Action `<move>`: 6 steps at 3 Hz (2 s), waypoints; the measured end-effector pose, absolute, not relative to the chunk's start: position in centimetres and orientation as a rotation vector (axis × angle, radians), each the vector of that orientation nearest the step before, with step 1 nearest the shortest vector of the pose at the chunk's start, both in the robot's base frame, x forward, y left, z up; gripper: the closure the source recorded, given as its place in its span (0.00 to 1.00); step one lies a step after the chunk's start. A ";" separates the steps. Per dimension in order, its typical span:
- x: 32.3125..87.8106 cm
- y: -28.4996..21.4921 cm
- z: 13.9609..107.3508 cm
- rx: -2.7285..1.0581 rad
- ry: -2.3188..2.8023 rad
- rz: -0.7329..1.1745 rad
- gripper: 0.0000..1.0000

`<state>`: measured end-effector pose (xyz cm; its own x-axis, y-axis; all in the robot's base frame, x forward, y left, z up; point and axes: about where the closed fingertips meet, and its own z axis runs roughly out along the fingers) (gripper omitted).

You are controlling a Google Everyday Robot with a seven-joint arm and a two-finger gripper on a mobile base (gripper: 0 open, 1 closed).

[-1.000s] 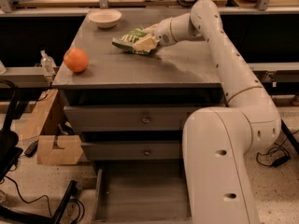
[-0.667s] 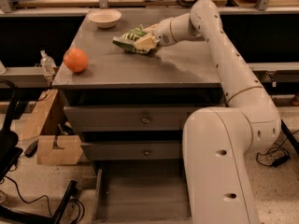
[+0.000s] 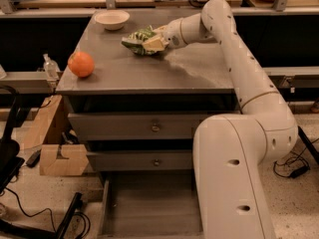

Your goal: Place green jalapeno chip bag into bottom drawer

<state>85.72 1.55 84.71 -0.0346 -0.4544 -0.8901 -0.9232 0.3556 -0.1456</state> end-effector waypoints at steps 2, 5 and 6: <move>85.7 1.6 84.8 -1.250 1.653 0.609 1.00; 85.7 1.6 84.8 -1.250 1.653 0.609 1.00; 85.6 1.5 85.1 -1.253 1.651 0.604 1.00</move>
Offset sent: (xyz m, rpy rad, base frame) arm -0.0152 -0.0016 0.0573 -0.0710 -0.0776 0.0447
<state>85.64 1.55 85.13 -0.0304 -0.4574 -0.8888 -0.9228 0.3544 -0.1508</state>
